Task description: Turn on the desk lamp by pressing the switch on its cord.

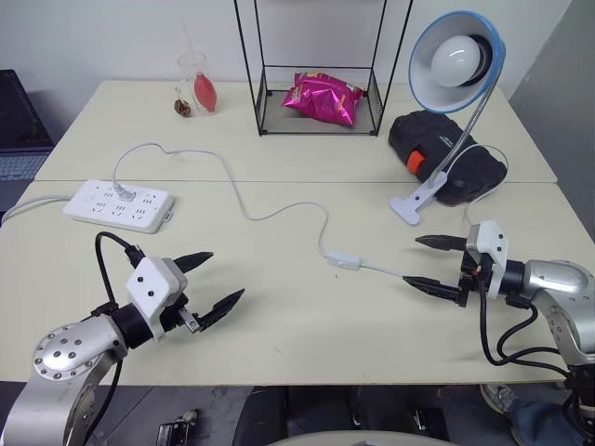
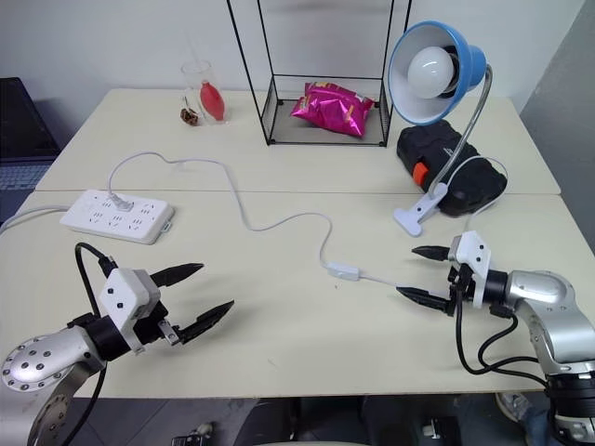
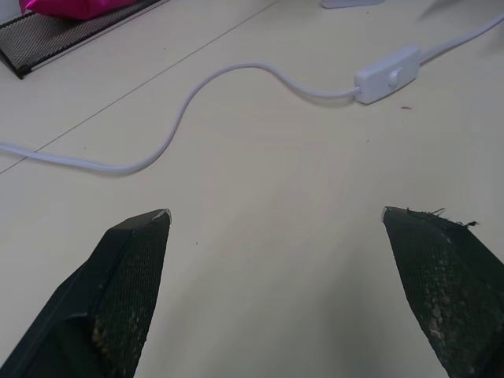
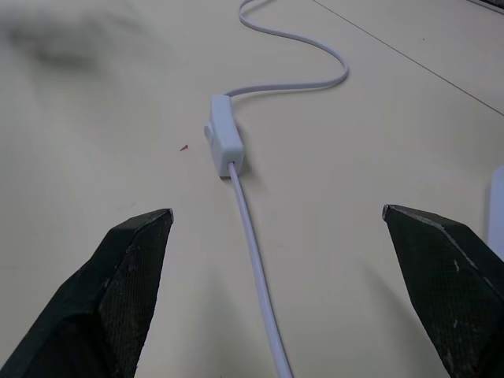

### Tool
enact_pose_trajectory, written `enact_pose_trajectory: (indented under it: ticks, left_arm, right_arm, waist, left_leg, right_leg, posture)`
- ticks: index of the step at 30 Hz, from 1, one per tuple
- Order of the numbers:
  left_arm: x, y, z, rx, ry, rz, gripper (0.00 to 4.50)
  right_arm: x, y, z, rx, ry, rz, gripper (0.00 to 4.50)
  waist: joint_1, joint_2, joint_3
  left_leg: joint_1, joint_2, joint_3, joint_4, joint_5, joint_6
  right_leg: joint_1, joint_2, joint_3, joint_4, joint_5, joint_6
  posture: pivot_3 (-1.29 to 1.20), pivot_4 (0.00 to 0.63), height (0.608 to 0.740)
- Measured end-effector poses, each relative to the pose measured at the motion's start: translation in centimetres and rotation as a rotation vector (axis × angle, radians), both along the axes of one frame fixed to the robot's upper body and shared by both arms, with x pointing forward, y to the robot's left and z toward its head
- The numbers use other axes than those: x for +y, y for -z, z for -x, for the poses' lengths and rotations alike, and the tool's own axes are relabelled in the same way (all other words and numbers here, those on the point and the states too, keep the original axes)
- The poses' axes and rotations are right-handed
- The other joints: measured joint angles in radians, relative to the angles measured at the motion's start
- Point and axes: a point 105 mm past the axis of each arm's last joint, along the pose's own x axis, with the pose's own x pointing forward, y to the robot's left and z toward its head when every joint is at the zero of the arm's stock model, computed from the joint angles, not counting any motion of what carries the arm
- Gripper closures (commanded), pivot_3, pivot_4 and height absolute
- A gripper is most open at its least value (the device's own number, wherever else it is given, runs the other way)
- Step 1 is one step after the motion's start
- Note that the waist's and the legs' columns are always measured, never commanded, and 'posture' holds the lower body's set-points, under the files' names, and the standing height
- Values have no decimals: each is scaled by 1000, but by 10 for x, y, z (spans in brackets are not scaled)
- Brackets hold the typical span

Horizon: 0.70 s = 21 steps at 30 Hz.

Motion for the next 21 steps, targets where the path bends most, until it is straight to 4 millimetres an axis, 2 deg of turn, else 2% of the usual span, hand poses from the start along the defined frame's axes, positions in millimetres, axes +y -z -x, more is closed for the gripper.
enact_pose_trajectory:
  ticks: [12,16,21]
  left_arm:
    - [-3,0,3,8,15,-45,9]
    - [-12,-6,10,-6,102,-50,9]
    - [-8,-8,10,0,107,-70,9]
  right_arm:
    - [0,-1,0,-1,-3,3,0]
    - [1,-2,-1,-6,-7,3,0]
    - [1,-2,0,-5,-10,3,0]
  waist:
    - [0,0,0]
    - [0,0,0]
    - [0,0,0]
  left_leg:
    - [0,0,0,0,0,0]
    - [0,0,0,0,0,0]
    - [0,0,0,0,0,0]
  right_leg:
    - [0,0,0,0,0,0]
    - [0,0,0,0,0,0]
    - [0,0,0,0,0,0]
  posture:
    - [0,150,740]
    - [0,150,740]
    - [0,150,740]
